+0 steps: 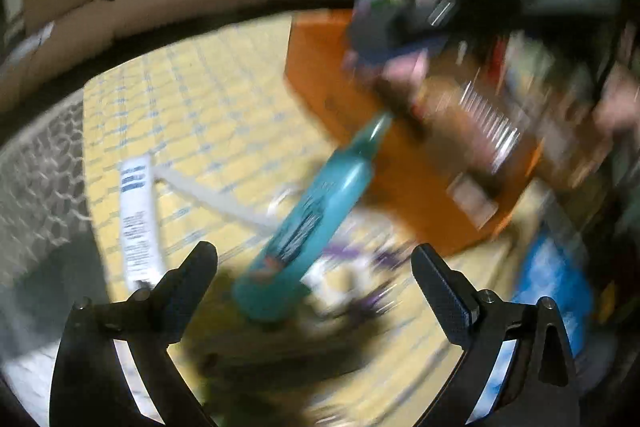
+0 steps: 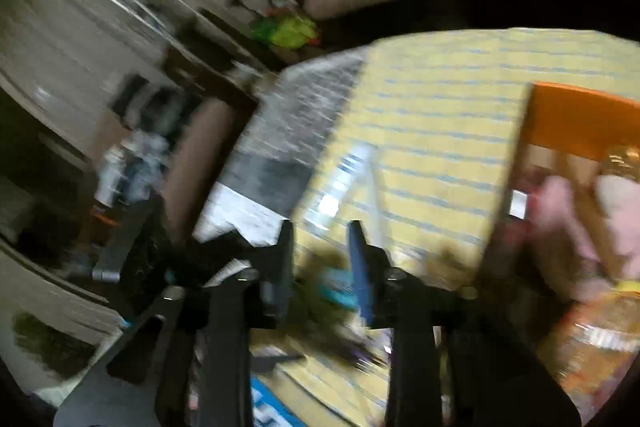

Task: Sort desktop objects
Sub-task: 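Lift the teal spray bottle with the right tool toward the orange box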

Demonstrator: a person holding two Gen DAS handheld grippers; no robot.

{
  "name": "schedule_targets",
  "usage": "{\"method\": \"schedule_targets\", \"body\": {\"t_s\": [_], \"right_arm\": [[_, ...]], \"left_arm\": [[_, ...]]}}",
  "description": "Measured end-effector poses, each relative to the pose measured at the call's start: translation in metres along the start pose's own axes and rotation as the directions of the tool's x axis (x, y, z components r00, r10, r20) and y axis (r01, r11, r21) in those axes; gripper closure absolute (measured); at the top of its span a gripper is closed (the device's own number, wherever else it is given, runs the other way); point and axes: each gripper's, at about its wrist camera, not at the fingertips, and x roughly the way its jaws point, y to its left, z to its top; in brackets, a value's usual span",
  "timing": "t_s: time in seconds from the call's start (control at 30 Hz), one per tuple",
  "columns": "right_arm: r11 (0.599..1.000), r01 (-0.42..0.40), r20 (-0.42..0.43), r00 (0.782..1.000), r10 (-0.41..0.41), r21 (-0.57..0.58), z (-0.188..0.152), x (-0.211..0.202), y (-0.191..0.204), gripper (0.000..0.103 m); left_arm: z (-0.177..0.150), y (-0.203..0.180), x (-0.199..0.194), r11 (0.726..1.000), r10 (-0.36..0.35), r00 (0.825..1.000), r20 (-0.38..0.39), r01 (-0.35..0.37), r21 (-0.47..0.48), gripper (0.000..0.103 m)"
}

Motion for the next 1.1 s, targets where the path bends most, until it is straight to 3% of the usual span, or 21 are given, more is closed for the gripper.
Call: {"method": "schedule_targets", "body": {"t_s": [0.1,0.27,0.3,0.43,0.47,0.5,0.63,0.7,0.77,0.87,1.0,1.03,1.1], "right_arm": [[1.0,0.016,-0.017,1.0,-0.015,0.016,-0.006,-0.008,-0.005,0.059],[0.996,-0.057,-0.005,0.998,0.057,0.074,-0.022,-0.013,-0.014,0.04],[0.995,-0.053,-0.012,0.998,0.054,0.08,-0.025,-0.011,-0.015,0.04],[0.991,-0.049,-0.039,0.998,0.055,0.127,-0.036,0.004,-0.025,0.037],[0.988,-0.055,-0.043,0.997,0.061,0.142,-0.037,0.008,-0.029,0.036],[0.986,-0.058,-0.041,0.997,0.065,0.156,-0.038,0.01,-0.033,0.035],[0.977,-0.085,-0.023,0.996,0.092,0.196,-0.042,0.02,-0.036,0.035],[0.971,-0.104,-0.015,0.994,0.11,0.214,-0.043,0.022,-0.033,0.035],[0.965,-0.11,-0.012,0.993,0.116,0.239,-0.043,0.026,-0.033,0.034],[0.958,-0.093,-0.004,0.995,0.098,0.272,-0.039,0.037,-0.031,0.034],[0.894,-0.19,0.022,0.98,0.198,0.405,-0.051,0.063,-0.029,0.034],[0.887,-0.182,0.025,0.982,0.19,0.425,-0.054,0.068,-0.027,0.035],[0.901,-0.106,0.056,0.994,0.09,0.42,-0.056,0.071,-0.016,0.033]], "left_arm": [[-0.005,0.0,0.027,0.994,0.063,0.994,-0.09,-0.054,0.097,0.003],[-0.007,-0.002,0.069,0.986,0.019,0.974,-0.224,0.019,0.168,0.008],[-0.006,0.002,0.069,0.989,-0.004,0.977,-0.212,0.036,0.147,0.012],[-0.009,0.016,0.069,0.995,-0.042,0.979,-0.197,0.059,0.085,0.052],[-0.01,0.016,0.068,0.994,-0.073,0.979,-0.189,0.087,0.064,0.06],[-0.011,0.016,0.067,0.996,-0.055,0.983,-0.175,0.067,0.065,0.065],[-0.012,0.017,0.062,0.998,-0.057,0.989,-0.138,0.059,0.007,0.069],[-0.012,0.02,0.043,0.996,-0.078,0.994,-0.07,0.075,-0.047,0.069],[-0.011,0.019,0.026,0.997,-0.047,0.999,-0.019,0.046,-0.059,0.07],[-0.015,0.023,0.004,0.99,-0.069,0.997,0.044,0.074,-0.118,0.07],[-0.027,0.026,-0.008,0.978,-0.093,0.994,0.057,0.102,-0.184,0.07],[-0.032,0.026,-0.01,0.973,-0.102,0.993,0.067,0.114,-0.203,0.07],[-0.039,0.023,-0.018,0.965,-0.124,0.988,0.091,0.142,-0.22,0.07]]}}
